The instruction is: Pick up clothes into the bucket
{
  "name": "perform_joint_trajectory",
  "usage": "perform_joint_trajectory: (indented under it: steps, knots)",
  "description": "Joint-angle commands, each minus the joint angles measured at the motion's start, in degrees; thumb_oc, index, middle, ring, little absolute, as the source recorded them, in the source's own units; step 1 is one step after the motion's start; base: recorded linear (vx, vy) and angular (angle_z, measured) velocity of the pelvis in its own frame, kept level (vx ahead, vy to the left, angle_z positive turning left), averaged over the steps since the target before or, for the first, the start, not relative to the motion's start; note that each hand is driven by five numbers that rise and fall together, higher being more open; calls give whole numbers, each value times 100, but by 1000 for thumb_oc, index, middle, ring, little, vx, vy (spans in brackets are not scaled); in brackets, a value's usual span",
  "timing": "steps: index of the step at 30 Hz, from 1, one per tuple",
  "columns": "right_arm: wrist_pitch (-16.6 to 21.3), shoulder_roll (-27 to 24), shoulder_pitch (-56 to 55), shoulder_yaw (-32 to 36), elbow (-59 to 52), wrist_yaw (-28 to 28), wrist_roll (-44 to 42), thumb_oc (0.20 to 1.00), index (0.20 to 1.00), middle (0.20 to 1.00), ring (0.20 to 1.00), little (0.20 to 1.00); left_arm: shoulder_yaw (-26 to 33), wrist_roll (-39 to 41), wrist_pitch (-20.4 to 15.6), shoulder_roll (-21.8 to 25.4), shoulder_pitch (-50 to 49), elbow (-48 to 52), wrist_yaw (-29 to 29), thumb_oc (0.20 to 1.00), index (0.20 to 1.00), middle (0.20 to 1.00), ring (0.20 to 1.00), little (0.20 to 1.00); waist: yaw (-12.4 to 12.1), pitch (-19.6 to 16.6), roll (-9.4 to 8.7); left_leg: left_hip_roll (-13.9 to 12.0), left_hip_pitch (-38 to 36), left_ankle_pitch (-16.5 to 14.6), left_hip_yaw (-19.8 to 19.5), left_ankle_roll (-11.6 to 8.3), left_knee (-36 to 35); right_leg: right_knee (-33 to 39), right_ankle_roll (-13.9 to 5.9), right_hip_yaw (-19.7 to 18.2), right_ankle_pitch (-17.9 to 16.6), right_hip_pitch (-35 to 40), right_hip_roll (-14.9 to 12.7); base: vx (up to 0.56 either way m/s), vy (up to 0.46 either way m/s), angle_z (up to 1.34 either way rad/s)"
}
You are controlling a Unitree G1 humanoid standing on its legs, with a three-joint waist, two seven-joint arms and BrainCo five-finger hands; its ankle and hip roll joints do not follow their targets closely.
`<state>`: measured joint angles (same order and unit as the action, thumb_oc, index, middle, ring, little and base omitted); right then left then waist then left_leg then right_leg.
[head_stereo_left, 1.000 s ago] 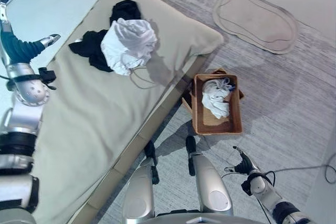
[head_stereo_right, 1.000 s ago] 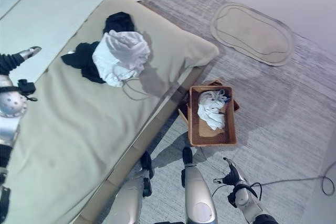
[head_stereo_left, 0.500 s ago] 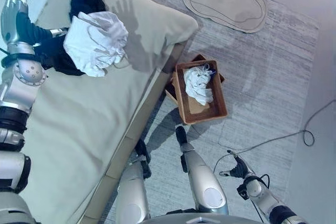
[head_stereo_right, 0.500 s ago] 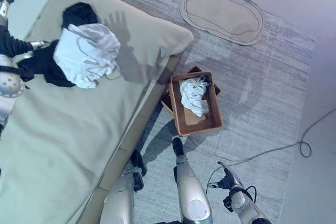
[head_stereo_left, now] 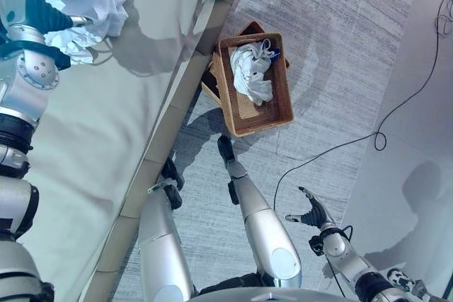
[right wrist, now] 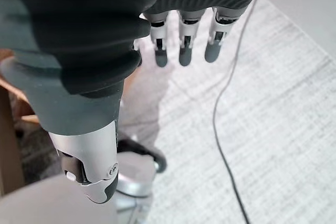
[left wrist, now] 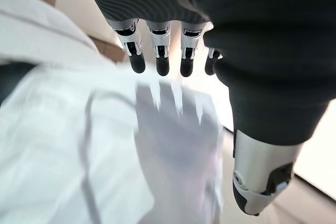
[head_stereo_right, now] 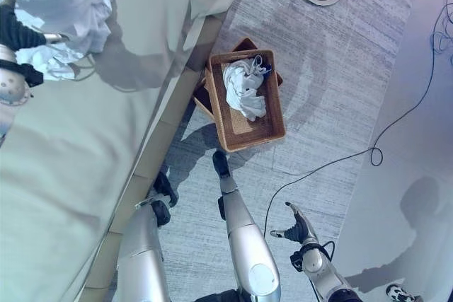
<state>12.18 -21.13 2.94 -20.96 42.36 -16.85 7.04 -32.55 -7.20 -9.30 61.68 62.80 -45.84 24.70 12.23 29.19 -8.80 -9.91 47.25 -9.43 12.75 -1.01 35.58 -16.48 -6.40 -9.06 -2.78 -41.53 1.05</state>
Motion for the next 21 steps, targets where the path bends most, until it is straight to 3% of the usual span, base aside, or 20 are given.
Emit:
perform_joint_trajectory:
  steps: [1, 4, 5, 6, 7, 14, 21]
  knots:
    - [190, -216, -145, 63, -316, -176, -295, 1000, 1000, 1000, 1000, 1000, 11, -70, -33, 421, 478, -166, 74, 1000, 1000, 1000, 1000, 1000, 38, -11, -66, 274, -227, -1359, 41, 344, 1139, 899, -421, -211, -689, -15, -38, -6, -32, 4]
    - [270, -234, -83, -8, -515, -211, -386, 1000, 1000, 1000, 1000, 1000, -263, -149, 65, 361, 796, -475, 31, 1000, 1000, 1000, 1000, 1000, 57, 24, -108, 174, 70, -1426, 17, 356, 1370, 885, -416, -218, -726, -238, 107, -4, -26, -4]
    - [296, -217, -84, -18, -543, -221, -411, 1000, 1000, 1000, 1000, 1000, -367, -193, 101, 341, 937, -530, 48, 953, 953, 953, 953, 953, 33, 30, -116, 141, 165, -1459, -2, 362, 1458, 881, -410, -204, -735, -284, 142, -8, -63, -7]
    - [309, -208, -63, -37, -550, -224, -439, 1000, 1000, 1000, 1000, 1000, -427, -221, 113, 332, 992, -557, 23, 373, 373, 373, 373, 373, 24, 38, -123, 126, 217, -1482, -16, 377, 1508, 892, -411, -196, -746, -323, 161, -7, -47, -11]
    - [318, -196, -56, -47, -588, -228, -473, 1000, 1000, 1000, 1000, 1000, -492, -255, 128, 335, 1056, -606, -1, 200, 200, 200, 200, 200, 10, 47, -132, 105, 292, -1510, -34, 389, 1579, 896, -405, -199, -762, -369, 202, -3, -38, -11]
    - [336, -91, 16, -277, -516, -172, -477, 1000, 1000, 1000, 1000, 1000, -708, -700, 282, 467, 1214, -598, 74, 200, 200, 200, 200, 200, -84, 57, -186, -64, 392, -1604, -24, 430, 1767, 957, -422, -218, -835, -431, 346, 7, -23, -8]
    - [334, -194, 19, -300, -629, -113, -431, 1000, 1000, 1000, 1000, 1000, -586, -966, 361, 648, 954, -376, 135, 200, 200, 200, 200, 200, -114, 56, -187, -61, 198, -1562, 57, 429, 1638, 911, -422, -274, -832, -352, 377, -28, 5, -5]
